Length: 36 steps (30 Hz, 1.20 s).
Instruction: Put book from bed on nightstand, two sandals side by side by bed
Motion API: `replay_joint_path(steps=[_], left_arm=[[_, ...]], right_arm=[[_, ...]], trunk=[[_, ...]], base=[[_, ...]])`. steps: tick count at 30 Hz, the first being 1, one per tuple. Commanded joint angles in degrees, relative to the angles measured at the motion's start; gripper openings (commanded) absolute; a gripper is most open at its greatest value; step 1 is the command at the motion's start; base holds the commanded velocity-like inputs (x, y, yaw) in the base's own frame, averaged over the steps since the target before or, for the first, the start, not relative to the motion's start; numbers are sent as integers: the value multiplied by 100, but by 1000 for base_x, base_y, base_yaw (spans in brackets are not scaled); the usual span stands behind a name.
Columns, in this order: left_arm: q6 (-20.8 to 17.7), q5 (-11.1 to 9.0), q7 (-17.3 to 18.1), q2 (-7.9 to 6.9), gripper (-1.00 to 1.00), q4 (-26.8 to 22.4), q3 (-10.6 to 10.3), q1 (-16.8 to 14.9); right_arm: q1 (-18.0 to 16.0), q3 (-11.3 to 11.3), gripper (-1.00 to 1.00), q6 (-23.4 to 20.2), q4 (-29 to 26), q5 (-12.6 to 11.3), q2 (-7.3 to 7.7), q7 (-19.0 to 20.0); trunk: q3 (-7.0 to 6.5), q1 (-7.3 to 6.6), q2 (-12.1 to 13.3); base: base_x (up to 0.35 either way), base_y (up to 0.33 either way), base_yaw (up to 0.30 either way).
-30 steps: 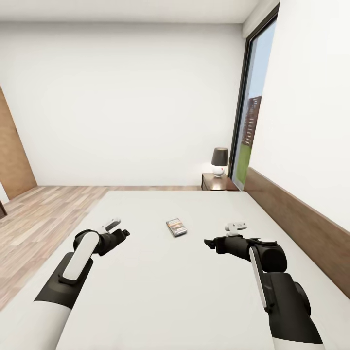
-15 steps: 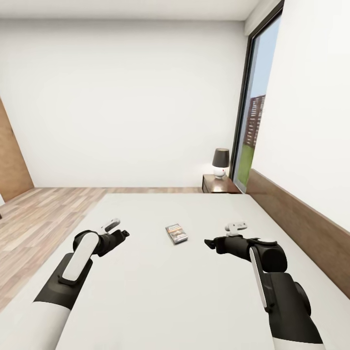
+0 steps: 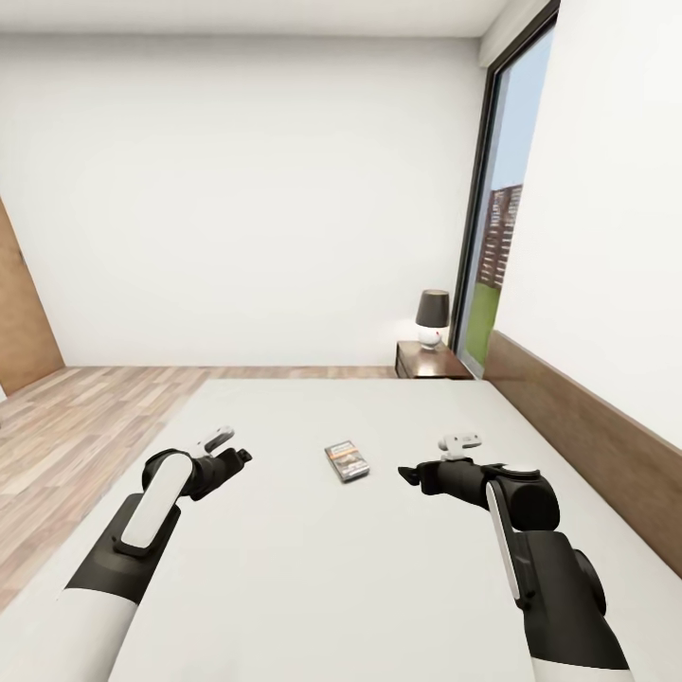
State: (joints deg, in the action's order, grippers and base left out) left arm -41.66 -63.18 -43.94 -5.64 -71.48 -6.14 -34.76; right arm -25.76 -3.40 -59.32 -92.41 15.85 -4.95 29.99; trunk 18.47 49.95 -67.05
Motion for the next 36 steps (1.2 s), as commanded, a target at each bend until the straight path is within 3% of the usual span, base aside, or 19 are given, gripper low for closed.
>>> replay_joint_path(steps=[1, 36], left_arm=[[6, -54, -59, -6, 100, -6, -13, -3], [15, -41, -62, -2, 100, -23, -21, 6]], right_arm=[[-6, -9, 100, -17, -6, 59, -6, 60], [6, -7, 100, 113, -6, 59, -8, 60]], trunk=[[8, 2, -5], [8, 2, -5]], base=[[129, 69, 0], [41, 8, 0]])
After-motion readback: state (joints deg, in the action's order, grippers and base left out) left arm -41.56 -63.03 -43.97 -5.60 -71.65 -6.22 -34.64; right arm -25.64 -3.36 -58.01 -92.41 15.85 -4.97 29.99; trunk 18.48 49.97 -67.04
